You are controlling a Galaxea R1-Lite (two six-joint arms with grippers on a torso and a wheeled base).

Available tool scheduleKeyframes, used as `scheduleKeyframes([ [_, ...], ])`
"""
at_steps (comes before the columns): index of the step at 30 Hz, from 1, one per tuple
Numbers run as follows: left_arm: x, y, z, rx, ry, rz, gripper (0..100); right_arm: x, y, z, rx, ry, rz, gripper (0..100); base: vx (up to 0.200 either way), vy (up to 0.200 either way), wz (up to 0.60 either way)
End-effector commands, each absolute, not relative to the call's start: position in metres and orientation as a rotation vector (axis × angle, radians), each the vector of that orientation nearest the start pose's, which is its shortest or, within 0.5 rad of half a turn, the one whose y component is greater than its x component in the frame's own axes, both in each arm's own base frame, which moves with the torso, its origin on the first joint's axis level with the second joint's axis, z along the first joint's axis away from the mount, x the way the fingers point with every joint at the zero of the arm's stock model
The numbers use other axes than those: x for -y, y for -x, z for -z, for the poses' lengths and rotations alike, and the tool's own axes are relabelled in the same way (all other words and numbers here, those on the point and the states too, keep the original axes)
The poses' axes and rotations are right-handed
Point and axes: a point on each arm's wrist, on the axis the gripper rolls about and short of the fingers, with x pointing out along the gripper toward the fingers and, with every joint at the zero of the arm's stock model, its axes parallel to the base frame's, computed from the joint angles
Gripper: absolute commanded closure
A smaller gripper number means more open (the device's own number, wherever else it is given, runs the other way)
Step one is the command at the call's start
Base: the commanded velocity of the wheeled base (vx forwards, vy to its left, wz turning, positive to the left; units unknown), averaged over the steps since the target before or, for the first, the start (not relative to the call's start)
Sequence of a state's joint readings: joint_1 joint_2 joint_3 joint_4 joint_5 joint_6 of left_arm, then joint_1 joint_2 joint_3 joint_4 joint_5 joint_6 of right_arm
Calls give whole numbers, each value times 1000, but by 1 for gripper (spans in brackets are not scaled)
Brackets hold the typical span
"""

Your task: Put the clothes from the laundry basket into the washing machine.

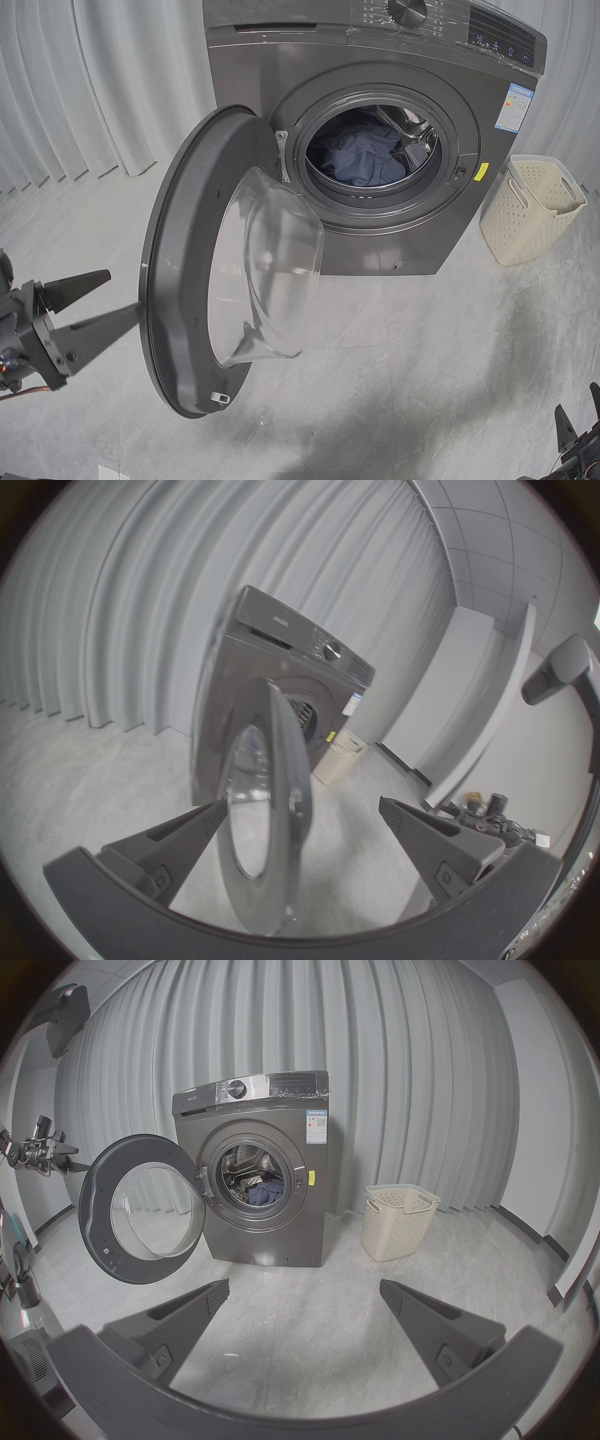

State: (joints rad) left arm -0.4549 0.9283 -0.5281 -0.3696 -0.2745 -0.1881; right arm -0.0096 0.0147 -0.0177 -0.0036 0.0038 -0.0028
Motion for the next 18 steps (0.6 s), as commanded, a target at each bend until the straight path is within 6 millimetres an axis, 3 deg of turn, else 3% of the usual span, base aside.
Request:
scheduleKeyframes([
  [1, 35, -107, -252, -5, 178, 502, 0, 0, 22, -76, -6, 3, 5, 0, 0, 0, 0],
  [5, 23, -116, -252, 13, 175, 391, 0, 0, 22, -76, -6, 5, 5, 0, 0, 0, 0],
  [12, 29, -142, -229, -109, 85, 388, 0, 0, 22, -76, -8, 3, 5, 0, 0, 0, 0],
  [18, 65, -159, -224, -171, 45, 562, 0, 0, 22, -76, -8, 0, 5, 0, 0, 0, 0],
])
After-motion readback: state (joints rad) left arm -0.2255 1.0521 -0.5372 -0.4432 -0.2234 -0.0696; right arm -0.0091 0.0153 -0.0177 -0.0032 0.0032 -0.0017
